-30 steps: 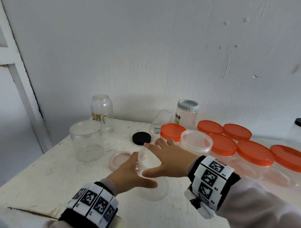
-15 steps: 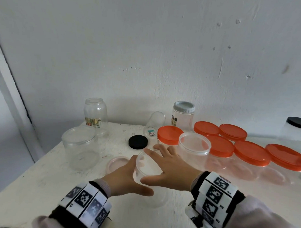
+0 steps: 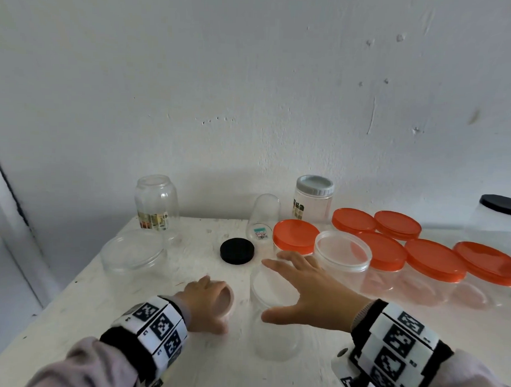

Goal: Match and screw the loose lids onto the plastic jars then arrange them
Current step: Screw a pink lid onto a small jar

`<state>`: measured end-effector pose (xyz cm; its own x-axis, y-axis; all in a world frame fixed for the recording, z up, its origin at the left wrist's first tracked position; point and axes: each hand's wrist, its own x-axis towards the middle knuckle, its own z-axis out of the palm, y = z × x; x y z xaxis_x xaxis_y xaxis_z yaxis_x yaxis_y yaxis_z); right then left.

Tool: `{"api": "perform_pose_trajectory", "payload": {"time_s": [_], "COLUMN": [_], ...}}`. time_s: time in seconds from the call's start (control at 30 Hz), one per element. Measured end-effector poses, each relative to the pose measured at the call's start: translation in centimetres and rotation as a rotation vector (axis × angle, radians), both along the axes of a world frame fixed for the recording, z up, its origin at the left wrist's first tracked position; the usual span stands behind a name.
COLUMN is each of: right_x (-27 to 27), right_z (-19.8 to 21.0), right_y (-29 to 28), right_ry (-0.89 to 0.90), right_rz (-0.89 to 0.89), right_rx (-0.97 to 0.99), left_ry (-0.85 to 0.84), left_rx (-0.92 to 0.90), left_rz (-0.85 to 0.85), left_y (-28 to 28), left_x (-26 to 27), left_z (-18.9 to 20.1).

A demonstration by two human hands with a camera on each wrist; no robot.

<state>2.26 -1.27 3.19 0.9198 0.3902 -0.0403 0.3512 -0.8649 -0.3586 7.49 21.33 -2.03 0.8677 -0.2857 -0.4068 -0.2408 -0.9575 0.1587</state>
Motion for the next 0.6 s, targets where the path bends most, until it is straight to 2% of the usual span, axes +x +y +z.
{"api": "perform_pose_trajectory", "payload": {"time_s": [0.33,0.5,0.6], "right_x": [3.1,4.3,5.3], "right_z": [1.2,1.7,2.2], "right_y": [1.1,3.0,5.3], "right_ry": [0.002,-0.079,-0.143], "right_rz": [-0.180,-0.218,-0.205], "right_rx": [-0.063,-0.142,-0.127], "left_ry": [-0.054,-0.226,-0.198], "left_rx": [-0.020,-0.194,-0.431], "left_rz": [-0.037,-0.194,-0.124], "left_y": [1.4,2.0,4.5], "left_x": [0.4,-0.6,-0.9], "left_z": [-0.1,3.2,5.3]}}
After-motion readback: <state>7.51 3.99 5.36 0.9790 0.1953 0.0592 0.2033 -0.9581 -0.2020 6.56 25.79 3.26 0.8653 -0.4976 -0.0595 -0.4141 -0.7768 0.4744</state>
